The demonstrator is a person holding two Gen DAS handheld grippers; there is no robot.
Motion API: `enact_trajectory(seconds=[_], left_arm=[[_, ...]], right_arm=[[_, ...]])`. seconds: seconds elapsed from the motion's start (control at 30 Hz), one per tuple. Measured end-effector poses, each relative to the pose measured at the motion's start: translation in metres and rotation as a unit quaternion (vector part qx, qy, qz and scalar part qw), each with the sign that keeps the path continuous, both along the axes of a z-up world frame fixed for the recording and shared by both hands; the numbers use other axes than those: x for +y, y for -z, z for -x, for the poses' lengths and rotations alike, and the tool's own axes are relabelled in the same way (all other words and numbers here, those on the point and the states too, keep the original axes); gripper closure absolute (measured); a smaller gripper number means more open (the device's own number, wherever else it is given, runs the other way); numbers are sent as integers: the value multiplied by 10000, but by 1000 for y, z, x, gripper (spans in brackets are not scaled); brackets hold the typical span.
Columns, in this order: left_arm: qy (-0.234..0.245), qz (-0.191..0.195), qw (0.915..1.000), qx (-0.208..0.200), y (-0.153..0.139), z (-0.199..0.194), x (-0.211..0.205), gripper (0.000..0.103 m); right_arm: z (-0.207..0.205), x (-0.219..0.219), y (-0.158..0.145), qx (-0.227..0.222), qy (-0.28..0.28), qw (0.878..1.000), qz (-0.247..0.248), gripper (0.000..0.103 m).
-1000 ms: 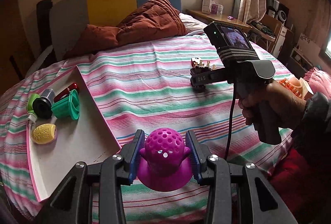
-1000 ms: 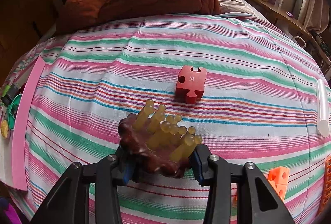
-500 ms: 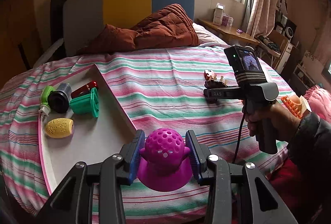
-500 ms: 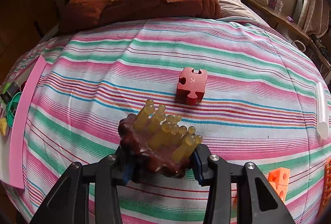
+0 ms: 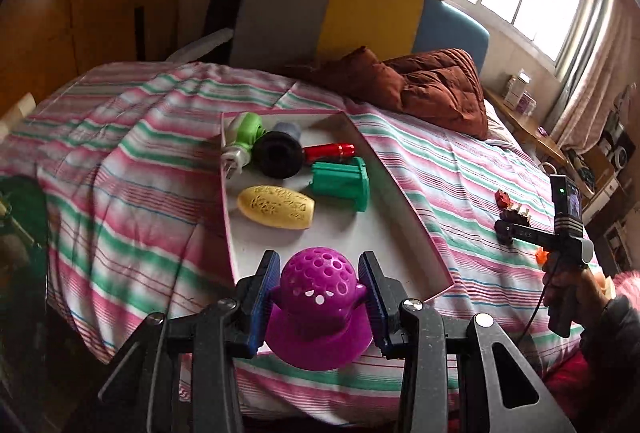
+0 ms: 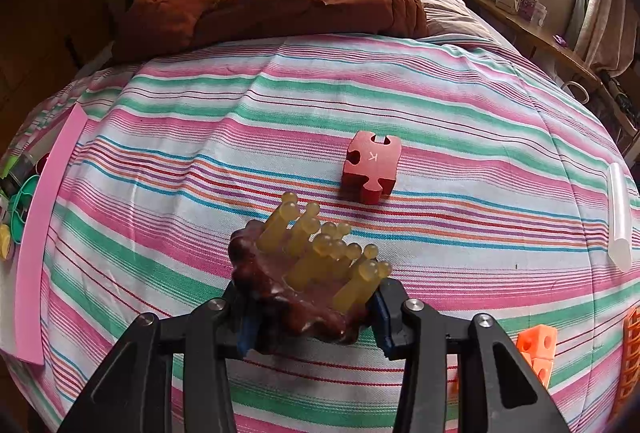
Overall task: Organize rigid objects
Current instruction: 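Release the purple toy in the tray with the left gripper while the right holds the peg toy, then carry the brown peg toy over the tray with the right gripper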
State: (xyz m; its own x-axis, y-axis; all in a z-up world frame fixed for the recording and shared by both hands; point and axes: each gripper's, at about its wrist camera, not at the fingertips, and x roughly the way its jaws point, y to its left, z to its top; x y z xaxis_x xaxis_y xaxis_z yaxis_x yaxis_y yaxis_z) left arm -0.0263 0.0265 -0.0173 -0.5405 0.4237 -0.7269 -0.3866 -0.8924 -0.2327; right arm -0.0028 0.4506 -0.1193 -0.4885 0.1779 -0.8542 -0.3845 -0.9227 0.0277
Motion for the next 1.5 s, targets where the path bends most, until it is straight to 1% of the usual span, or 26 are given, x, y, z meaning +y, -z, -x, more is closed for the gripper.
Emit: enact_trajectory(seconds=[0.1,0.17,0.27,0.4,0.47,0.53,0.6,0.63,0.7,0.83,0.93,1.03,1.13,1.17,1.5], left_arm=[[-39,-36,9999,-164,9,7,-4,62],[49,-9,9999,-119,12,9,4,62],[98,56,9997,-218,21,19,16,62],[227,398,9989,-124,33,30,31,62],[283,566,9978,-181,39,39,37,62],[246,585,9977,-257,43,47,38,61],[49,686,9974,-210,46,54,37,49],[-70,731,9971,-204,48,56,36,40],[-147,675,9974,-220,49,59,33,39],[-207,924,9954,115,46,51,33,39],[-187,1172,9920,424,42,43,35,38],[-235,1367,9888,559,39,37,37,38],[-269,1311,9892,605,33,30,33,37],[-279,1318,9891,591,32,28,33,36],[-351,1160,9914,494,23,9,24,33]], right_arm=[[0,0,0,-13,8,10000,-12,58],[0,0,0,-8,19,10000,-5,58],[0,0,1,-16,28,10000,-16,58],[0,-1,2,-26,27,10000,-29,58],[0,0,3,-33,25,10000,-30,58],[1,0,3,-47,25,10000,-20,58],[2,1,3,-57,26,10000,-11,58],[2,1,4,-60,26,10000,-11,58],[3,1,4,-68,29,10000,-7,58],[4,0,5,-82,28,10000,-8,58],[4,-1,5,-71,37,10000,-28,58],[4,-1,5,-71,44,10000,-43,58],[3,-2,6,-42,51,10000,-64,58],[3,-2,6,-49,48,9999,-85,58],[3,-2,6,-39,18,9999,-124,58]])
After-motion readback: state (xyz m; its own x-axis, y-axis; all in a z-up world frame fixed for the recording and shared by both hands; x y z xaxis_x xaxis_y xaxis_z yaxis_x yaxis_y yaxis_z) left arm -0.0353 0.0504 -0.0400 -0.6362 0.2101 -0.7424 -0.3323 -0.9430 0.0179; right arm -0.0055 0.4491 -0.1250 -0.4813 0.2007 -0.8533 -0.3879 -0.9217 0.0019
